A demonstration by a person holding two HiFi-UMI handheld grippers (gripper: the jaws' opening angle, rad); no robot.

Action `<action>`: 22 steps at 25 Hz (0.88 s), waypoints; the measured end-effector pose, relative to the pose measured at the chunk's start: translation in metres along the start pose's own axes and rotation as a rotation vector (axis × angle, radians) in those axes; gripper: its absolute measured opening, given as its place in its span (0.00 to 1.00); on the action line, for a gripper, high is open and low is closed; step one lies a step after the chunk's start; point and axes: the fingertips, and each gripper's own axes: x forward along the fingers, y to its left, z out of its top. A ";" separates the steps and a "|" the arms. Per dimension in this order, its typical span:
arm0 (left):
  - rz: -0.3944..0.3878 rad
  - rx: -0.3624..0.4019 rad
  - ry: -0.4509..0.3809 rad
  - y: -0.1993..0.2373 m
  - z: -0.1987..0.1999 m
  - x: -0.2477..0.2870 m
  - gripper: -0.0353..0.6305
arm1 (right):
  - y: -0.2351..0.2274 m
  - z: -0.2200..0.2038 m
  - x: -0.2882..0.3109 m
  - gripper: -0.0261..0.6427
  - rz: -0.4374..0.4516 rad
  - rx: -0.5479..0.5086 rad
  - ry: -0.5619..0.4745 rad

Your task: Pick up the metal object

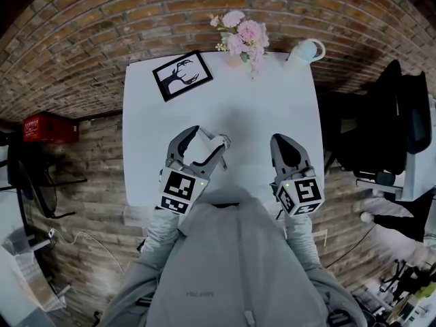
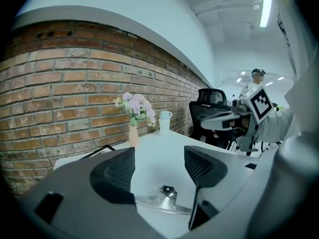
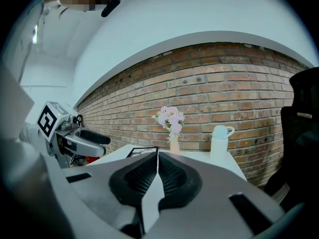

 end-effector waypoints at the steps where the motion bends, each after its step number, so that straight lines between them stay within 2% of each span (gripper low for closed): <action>1: -0.009 0.003 0.008 -0.001 -0.002 0.002 0.52 | 0.000 -0.001 0.000 0.08 -0.001 0.004 0.002; 10: -0.098 0.014 0.115 -0.016 -0.037 0.028 0.54 | -0.001 -0.011 -0.005 0.08 -0.021 0.019 0.020; 22: -0.168 0.068 0.303 -0.029 -0.100 0.068 0.58 | 0.001 -0.040 -0.018 0.08 -0.051 0.088 0.057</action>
